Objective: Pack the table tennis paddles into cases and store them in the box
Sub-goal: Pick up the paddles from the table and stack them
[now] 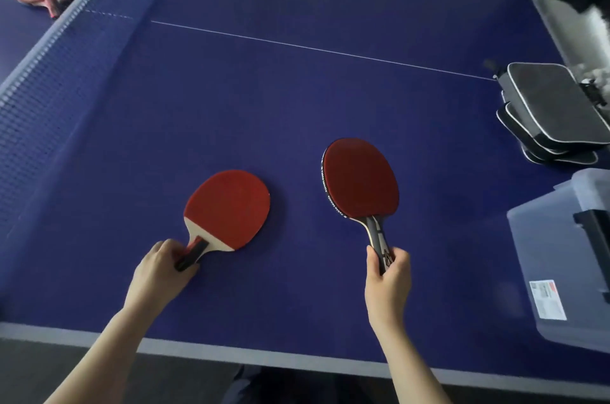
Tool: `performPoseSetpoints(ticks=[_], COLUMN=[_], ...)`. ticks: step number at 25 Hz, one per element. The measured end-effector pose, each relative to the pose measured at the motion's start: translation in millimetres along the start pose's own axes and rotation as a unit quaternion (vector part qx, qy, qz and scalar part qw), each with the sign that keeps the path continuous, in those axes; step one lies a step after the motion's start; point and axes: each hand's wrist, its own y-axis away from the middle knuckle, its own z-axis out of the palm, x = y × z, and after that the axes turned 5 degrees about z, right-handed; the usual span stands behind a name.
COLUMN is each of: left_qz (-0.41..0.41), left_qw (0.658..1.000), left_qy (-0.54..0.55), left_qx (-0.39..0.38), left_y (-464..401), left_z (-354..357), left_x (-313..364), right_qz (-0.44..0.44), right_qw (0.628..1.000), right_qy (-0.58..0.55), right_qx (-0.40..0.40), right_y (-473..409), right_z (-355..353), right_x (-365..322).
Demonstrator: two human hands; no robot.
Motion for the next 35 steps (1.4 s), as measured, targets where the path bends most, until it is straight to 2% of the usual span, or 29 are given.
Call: performPoseSetpoints(ticks=[3, 6, 10, 15, 19, 23, 26, 32, 35], left_qz=[-0.021, -0.002, -0.006, -0.023, -0.029, -0.056, -0.071, -0.063, -0.063], left_qw=[0.997, 0.975, 0.937, 0.927, 0.919, 0.853, 0.834, 0.837, 0.84], left_qy=[0.059, 0.194, 0.333, 0.366, 0.385, 0.5, 0.52, 0.516, 0.512], left_qx=[-0.051, -0.107, -0.101, -0.081, -0.085, -0.138, -0.167, -0.169, -0.165], left_y=[-6, 5, 29, 58, 61, 61, 61, 63, 65], left_z=[-4, 14, 52, 98, 111, 109, 103, 98, 98], left_x=[5, 25, 63, 106, 114, 109, 109, 114, 116], right_qz=[0.019, 0.039, 0.071, 0.088, 0.088, 0.079, 0.063, -0.021, -0.067], right_qw=[1.0, 0.998, 0.995, 0.993, 0.994, 0.995, 0.996, 0.989, 0.985], right_qy=[0.002, -0.004, -0.013, -0.009, 0.007, 0.032, 0.063, 0.149, 0.157], right_qx=[0.022, 0.039, 0.068, 0.076, 0.062, 0.048, 0.025, 0.008, -0.012], right_y=[28, 51, 80, 99, 98, 102, 111, 124, 125], right_z=[0, 0, 6, 22, 34, 51, 64, 66, 60], right_x=[-3, -3, -5, -12, -15, -22, -23, -15, -10])
